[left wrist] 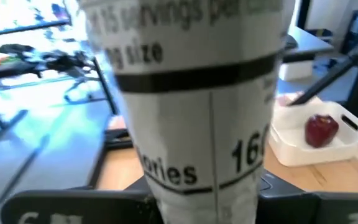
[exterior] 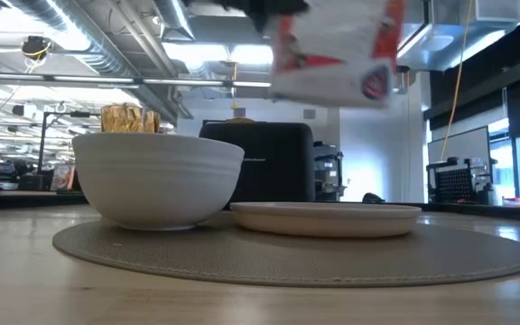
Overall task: Arrange a breakfast setting
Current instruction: Pour the cereal into the white bowl
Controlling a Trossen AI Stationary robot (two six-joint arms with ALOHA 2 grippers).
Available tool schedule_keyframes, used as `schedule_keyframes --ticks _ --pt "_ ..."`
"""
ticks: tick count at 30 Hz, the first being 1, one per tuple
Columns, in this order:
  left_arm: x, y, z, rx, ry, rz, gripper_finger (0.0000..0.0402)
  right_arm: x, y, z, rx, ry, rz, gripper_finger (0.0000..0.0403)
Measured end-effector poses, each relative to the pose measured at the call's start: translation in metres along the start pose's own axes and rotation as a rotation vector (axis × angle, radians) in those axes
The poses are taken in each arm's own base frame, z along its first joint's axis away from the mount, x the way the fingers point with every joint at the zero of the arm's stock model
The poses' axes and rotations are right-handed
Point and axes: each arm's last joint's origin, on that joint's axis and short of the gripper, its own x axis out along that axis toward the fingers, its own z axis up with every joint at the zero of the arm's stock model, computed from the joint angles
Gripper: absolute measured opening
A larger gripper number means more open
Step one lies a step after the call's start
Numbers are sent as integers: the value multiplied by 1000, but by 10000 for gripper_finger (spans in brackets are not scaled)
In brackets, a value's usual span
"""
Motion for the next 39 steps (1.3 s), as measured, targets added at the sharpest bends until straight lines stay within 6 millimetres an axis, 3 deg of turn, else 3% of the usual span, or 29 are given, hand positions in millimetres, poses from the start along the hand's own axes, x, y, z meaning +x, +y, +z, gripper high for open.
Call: schedule_keyframes --ticks 4,9,14,21,26,31,34,39 --pt "-45 3 26 1 -35 94 73 13 6 -3 -41 -86 68 262" --pt "-86 8 45 -74 -110 153 73 63 16 -5 -115 -176 192 272" --pt "-104 6 53 -140 -154 66 73 124 18 -8 -145 -251 170 283" --pt "-116 0 56 -152 -149 8 73 157 20 -8 -160 -277 203 297" --pt "-119 3 53 -178 -123 42 73 155 19 -6 -134 -288 153 298" --pt "-119 4 50 -193 -97 39 73 120 15 -4 -143 -364 68 299" --pt "-121 5 51 -189 -107 46 73 111 13 -8 -144 -353 47 299" --pt "-122 5 55 -175 -144 38 73 129 15 -12 -158 -295 115 299"
